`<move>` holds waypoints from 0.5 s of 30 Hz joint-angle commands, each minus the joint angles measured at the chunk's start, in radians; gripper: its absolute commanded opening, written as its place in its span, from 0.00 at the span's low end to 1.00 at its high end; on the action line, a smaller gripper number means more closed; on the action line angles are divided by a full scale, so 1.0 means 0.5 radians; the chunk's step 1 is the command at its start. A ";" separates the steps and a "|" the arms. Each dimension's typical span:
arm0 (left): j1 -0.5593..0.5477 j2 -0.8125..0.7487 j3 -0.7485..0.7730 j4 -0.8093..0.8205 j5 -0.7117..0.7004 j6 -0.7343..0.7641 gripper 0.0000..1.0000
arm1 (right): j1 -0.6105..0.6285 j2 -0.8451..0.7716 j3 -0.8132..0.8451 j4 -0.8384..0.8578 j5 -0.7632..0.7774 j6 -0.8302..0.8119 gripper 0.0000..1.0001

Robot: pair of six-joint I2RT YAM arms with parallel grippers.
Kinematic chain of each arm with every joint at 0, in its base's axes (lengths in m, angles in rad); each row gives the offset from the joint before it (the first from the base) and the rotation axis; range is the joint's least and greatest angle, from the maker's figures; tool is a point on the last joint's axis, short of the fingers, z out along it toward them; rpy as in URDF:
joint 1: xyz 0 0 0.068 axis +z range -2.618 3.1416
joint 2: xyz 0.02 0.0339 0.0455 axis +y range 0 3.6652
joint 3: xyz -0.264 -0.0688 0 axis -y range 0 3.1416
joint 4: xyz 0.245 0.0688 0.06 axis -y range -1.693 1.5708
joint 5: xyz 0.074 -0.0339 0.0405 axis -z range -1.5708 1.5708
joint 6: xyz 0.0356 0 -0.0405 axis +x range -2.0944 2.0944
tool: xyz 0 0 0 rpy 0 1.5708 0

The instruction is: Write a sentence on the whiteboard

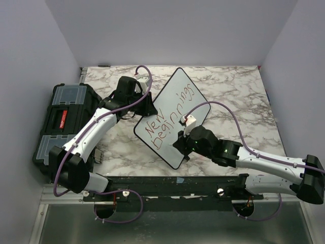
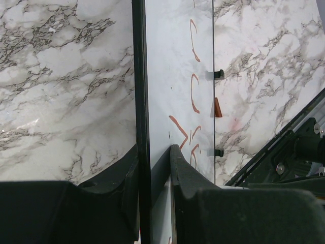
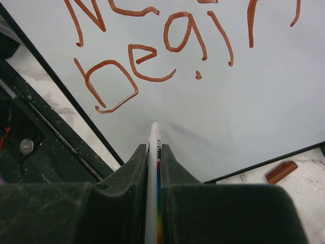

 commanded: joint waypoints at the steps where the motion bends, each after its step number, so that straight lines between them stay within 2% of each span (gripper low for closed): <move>1: -0.053 0.030 -0.107 -0.201 -0.289 0.307 0.00 | 0.013 0.048 0.031 0.074 0.044 -0.029 0.01; 15: -0.056 0.027 -0.116 -0.201 -0.288 0.307 0.00 | 0.013 0.156 -0.051 0.161 0.065 -0.004 0.01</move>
